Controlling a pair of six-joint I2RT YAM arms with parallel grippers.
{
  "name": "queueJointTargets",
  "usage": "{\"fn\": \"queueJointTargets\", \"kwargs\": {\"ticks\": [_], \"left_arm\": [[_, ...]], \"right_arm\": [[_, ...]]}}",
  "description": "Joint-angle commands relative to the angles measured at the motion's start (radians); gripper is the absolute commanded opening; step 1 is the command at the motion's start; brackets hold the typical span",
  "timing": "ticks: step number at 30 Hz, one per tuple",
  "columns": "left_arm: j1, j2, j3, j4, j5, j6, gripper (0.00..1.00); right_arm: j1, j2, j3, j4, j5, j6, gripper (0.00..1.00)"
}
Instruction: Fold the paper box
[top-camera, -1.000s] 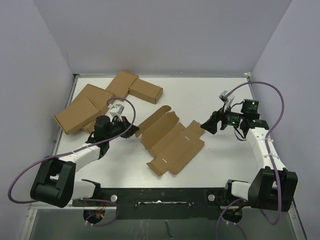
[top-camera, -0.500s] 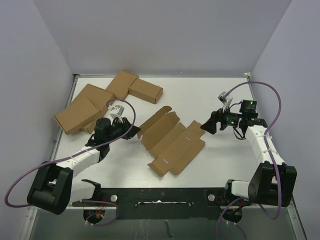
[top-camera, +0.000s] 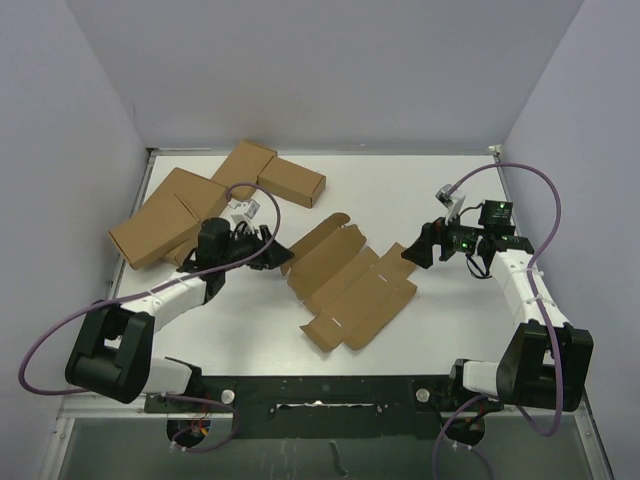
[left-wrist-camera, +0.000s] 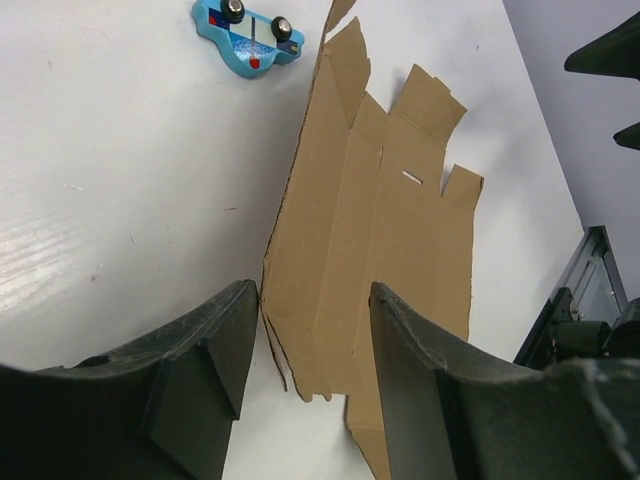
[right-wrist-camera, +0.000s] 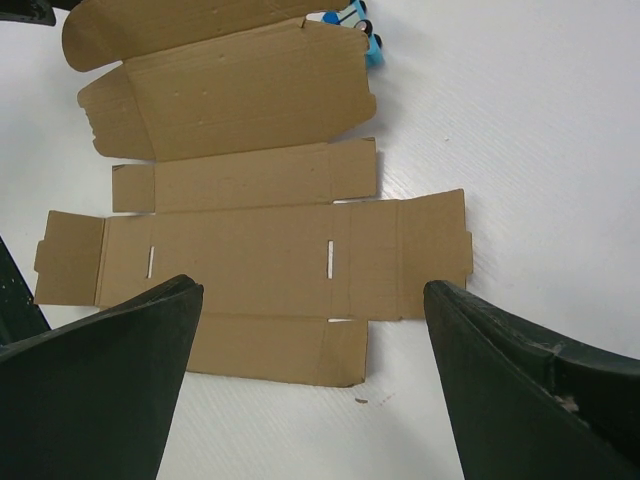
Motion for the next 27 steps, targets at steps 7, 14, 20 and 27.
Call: {"fn": "queueJointTargets", "kwargs": {"ticks": [7, 14, 20, 27], "left_arm": [[-0.001, 0.073, 0.178, -0.254, 0.028, 0.121, 0.48], [0.000, 0.080, 0.169, -0.226, 0.042, 0.121, 0.23], [-0.006, 0.053, 0.136, -0.174, 0.048, 0.135, 0.10], [-0.036, 0.023, 0.121, -0.158, 0.041, 0.169, 0.00]], "right_arm": [[0.003, -0.005, 0.028, 0.013, -0.010, -0.013, 0.98], [0.005, 0.003, 0.030, 0.006, -0.016, -0.020, 0.98], [0.021, 0.027, 0.034, -0.004, -0.057, -0.042, 0.98], [0.150, 0.122, 0.097, -0.024, -0.170, -0.125, 0.98]]}}
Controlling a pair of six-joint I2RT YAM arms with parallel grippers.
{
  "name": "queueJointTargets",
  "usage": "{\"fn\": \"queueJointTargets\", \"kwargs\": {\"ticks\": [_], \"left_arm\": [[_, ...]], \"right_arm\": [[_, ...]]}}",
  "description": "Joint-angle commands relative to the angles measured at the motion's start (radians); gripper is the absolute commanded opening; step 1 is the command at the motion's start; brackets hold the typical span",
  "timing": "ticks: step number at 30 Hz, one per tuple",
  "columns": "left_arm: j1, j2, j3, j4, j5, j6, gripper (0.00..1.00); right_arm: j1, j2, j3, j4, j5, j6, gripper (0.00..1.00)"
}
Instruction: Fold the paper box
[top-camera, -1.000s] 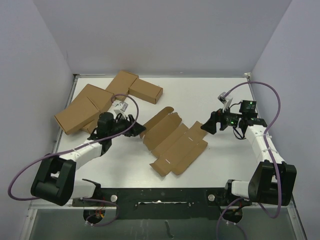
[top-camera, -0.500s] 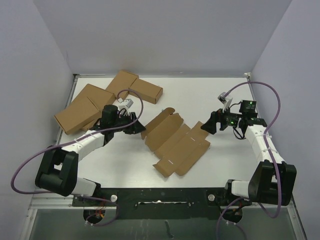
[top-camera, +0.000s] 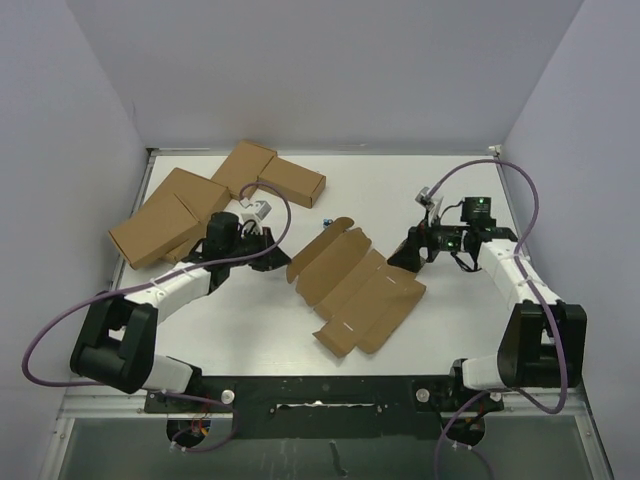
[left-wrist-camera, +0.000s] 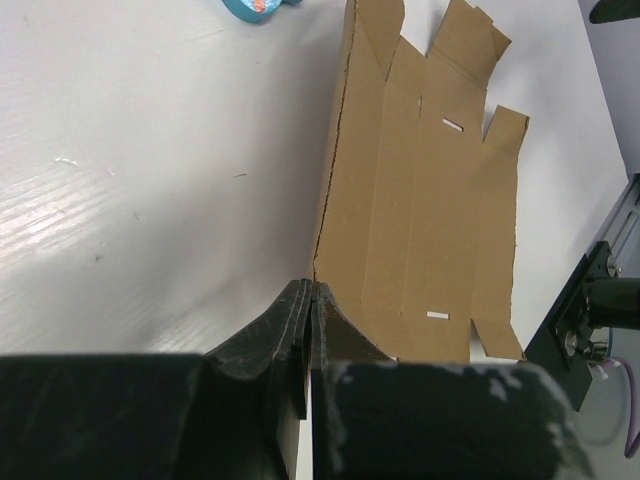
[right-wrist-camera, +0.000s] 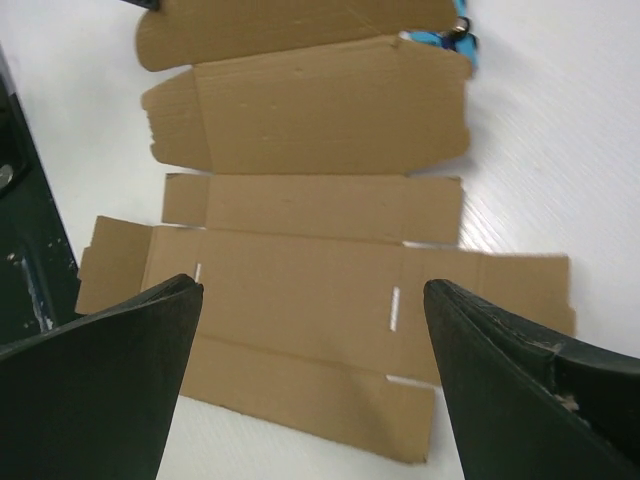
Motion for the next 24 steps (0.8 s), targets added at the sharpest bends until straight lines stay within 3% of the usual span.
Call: {"fn": "queueJointTargets", "kwargs": {"ticks": [1, 5, 11, 24], "left_arm": [[-0.028, -0.053, -0.004, 0.069, 0.013, 0.043, 0.00], [-0.055, -0.084, -0.017, 0.077, -0.007, 0.054, 0.00], [-0.080, -0.123, -0.038, 0.114, -0.020, 0.043, 0.00], [-0.137, -0.133, -0.045, 0.156, -0.029, 0.031, 0.00]], "right_arm": [[0.096, 0.068, 0.099, -0.010, -0.083, -0.088, 0.98], [0.110, 0.218, 0.203, -0.044, -0.055, -0.075, 0.99], [0.115, 0.408, 0.321, -0.121, -0.028, -0.085, 0.88], [0.131, 0.573, 0.427, -0.132, -0.030, -0.101, 0.78]]}}
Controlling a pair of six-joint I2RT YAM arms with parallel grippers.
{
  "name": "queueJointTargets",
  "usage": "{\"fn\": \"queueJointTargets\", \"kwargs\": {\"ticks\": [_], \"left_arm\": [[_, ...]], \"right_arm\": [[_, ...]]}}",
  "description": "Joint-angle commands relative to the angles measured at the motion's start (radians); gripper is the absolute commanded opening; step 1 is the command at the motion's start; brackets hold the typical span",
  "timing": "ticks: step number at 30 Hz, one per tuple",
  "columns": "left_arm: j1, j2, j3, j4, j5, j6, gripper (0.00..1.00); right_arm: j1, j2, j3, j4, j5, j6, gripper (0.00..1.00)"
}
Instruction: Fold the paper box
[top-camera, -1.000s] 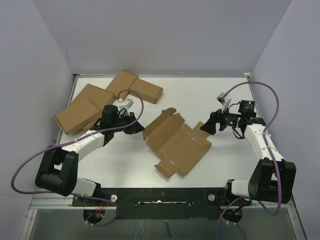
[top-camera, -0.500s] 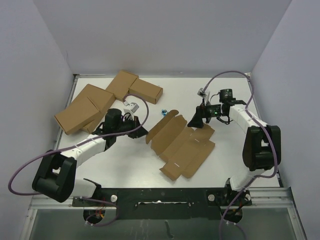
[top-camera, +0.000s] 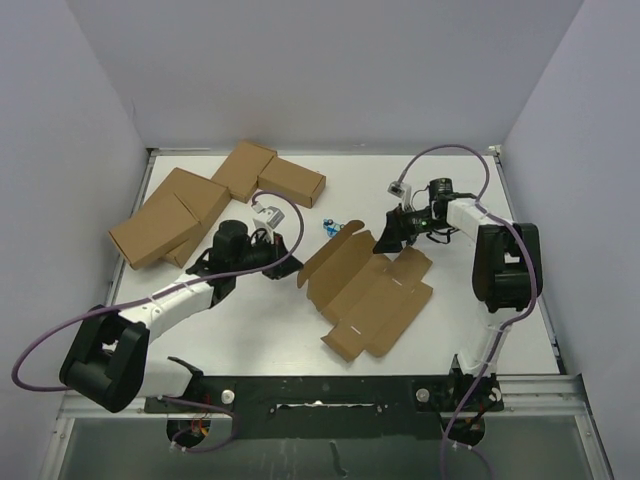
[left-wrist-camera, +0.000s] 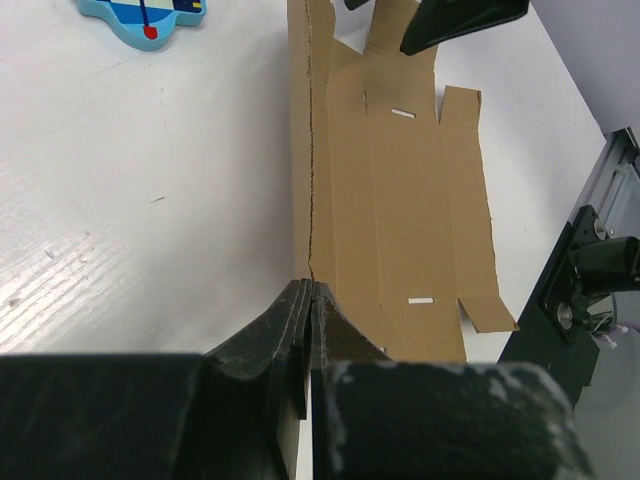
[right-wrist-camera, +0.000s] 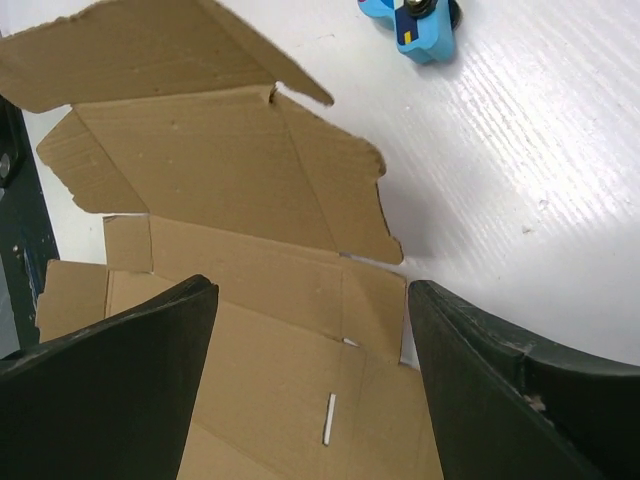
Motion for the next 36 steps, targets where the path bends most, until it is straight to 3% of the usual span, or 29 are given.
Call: {"fn": "queueJointTargets", "kwargs": {"ticks": [1, 12, 22, 27, 32, 36], "left_arm": [[-0.019, -0.037, 0.013, 0.069, -0.005, 0.005, 0.00], [-0.031, -0.056, 0.017, 0.047, -0.013, 0.009, 0.00], [-0.031, -0.028, 0.020, 0.054, -0.002, 0.008, 0.00], [-0.028, -0.011, 0.019, 0.057, 0.013, 0.001, 0.01], [-0.010, -0.018, 0.017, 0.034, 0.025, -0.006, 0.21], [-0.004, -0.026, 0.026, -0.013, 0.027, 0.016, 0.43]], "right_arm": [[0.017, 0.030, 0.069, 0.001, -0.020, -0.022, 0.78], [0.041, 0.166, 0.210, -0.059, -0.028, -0.092, 0.63], [0.054, 0.163, 0.234, -0.158, -0.085, -0.254, 0.14], [0.042, 0.123, 0.218, -0.203, -0.137, -0.360, 0.04], [0.038, 0.084, 0.200, -0.243, -0.163, -0.461, 0.00], [0.038, 0.061, 0.192, -0.265, -0.177, -0.502, 0.00]]}}
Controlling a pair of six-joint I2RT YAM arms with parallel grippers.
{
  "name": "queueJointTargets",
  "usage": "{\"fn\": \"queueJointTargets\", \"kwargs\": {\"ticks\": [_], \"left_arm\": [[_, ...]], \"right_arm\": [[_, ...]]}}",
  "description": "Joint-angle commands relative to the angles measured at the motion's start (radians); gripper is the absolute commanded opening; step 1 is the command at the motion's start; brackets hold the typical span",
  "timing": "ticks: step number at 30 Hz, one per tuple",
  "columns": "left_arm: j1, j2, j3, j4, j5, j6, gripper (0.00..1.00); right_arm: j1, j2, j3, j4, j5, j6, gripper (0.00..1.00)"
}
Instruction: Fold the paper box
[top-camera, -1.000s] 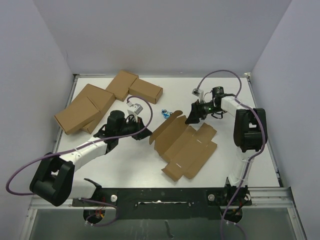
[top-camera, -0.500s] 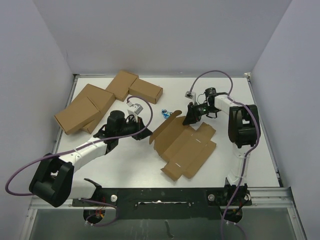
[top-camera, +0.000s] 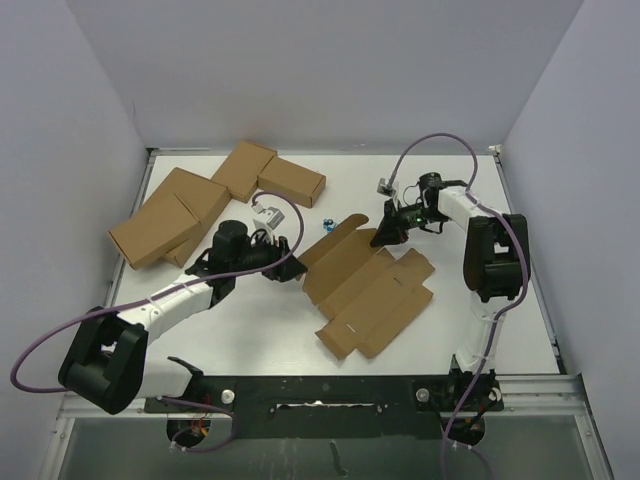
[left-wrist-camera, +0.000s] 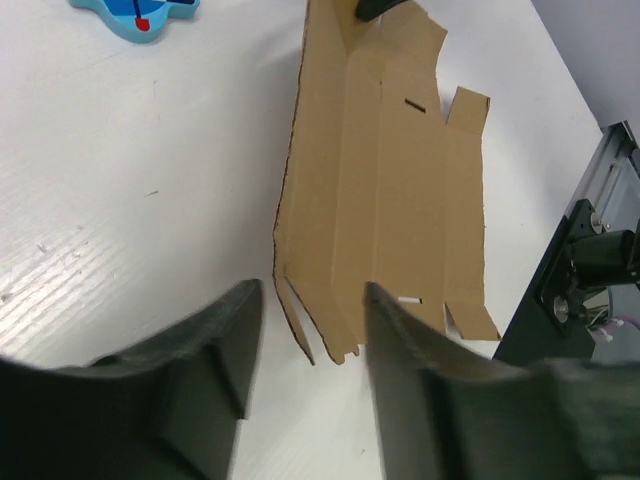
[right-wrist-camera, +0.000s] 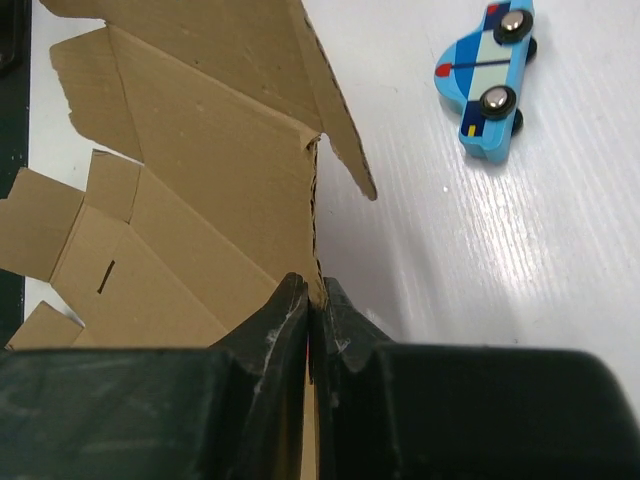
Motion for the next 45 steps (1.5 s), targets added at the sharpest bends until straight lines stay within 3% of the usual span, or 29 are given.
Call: {"fn": "queueJointTargets", "kwargs": {"ticks": [1, 4, 7, 13, 24, 31, 34, 36, 45], "left_arm": [[0.009, -0.019, 0.028, -0.019, 0.020, 0.025, 0.50], [0.006, -0.020, 0.033, -0.040, -0.006, 0.049, 0.64], [0.001, -0.018, 0.033, -0.042, -0.036, 0.073, 0.72], [-0.001, 0.051, 0.058, -0.008, 0.009, 0.075, 0.73], [-0.021, 0.188, 0.132, -0.002, 0.103, 0.035, 0.40], [-0.022, 0.196, 0.142, -0.017, 0.104, 0.045, 0.00], [-0.021, 0.169, 0.143, -0.024, 0.104, 0.073, 0.00], [-0.021, 0.136, 0.142, -0.036, 0.101, 0.109, 0.00], [-0.021, -0.072, 0.192, -0.147, 0.103, 0.278, 0.00]], "right_arm": [[-0.006, -0.084, 0.000, -0.046, -0.079, -0.100, 0.00], [-0.006, -0.081, 0.003, -0.055, -0.085, -0.107, 0.00], [-0.004, -0.080, 0.006, -0.068, -0.091, -0.121, 0.00], [0.000, -0.085, 0.013, -0.088, -0.105, -0.139, 0.00], [0.005, -0.091, 0.014, -0.105, -0.117, -0.157, 0.00], [0.006, -0.099, 0.016, -0.114, -0.119, -0.167, 0.00], [0.006, -0.109, 0.023, -0.125, -0.114, -0.167, 0.02], [0.005, -0.125, 0.034, -0.146, -0.108, -0.174, 0.08], [-0.072, -0.392, 0.018, -0.190, -0.146, -0.185, 0.63]]}}
